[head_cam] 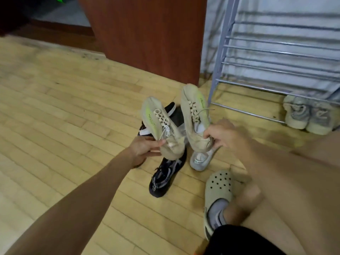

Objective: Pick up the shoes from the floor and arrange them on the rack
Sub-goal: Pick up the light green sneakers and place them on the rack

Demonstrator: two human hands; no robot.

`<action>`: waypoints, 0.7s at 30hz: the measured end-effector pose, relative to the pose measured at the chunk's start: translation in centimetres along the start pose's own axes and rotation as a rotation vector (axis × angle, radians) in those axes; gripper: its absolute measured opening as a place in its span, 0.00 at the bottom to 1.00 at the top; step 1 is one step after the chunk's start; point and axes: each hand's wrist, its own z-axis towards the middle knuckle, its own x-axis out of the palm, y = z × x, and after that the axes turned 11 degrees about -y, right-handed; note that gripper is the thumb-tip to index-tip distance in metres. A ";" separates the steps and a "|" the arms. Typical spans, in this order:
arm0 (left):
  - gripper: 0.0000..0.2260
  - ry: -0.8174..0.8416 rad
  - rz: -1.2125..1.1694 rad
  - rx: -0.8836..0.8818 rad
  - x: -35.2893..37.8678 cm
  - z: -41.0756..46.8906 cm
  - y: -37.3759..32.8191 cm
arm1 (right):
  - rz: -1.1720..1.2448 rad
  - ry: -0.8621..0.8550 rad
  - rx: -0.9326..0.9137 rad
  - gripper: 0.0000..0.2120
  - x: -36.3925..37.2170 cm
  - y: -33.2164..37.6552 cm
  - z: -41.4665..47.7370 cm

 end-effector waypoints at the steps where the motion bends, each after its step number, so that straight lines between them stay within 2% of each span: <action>1: 0.16 0.027 -0.001 0.007 1.2 0.3 -0.9 | -0.012 0.002 0.005 0.10 -1.2 0.1 0.5; 4: 0.20 0.068 0.040 0.013 5.2 1.5 -3.4 | -0.101 -0.021 0.032 0.11 -5.2 -0.5 2.3; 7: 0.17 0.098 0.089 -0.002 9.7 3.0 -5.4 | -0.203 0.016 0.108 0.15 -8.8 -1.4 4.3; 10: 0.11 0.048 0.116 -0.029 14.6 4.8 -6.2 | -0.282 0.071 0.186 0.19 -11.1 -2.2 6.1; 14: 0.15 0.003 0.119 -0.073 19.6 8.4 -6.1 | -0.229 0.034 0.271 0.17 -12.4 -4.3 9.9; 21: 0.13 -0.027 0.099 -0.059 26.8 17.1 -6.3 | -0.060 -0.065 0.314 0.14 -13.8 -7.2 18.6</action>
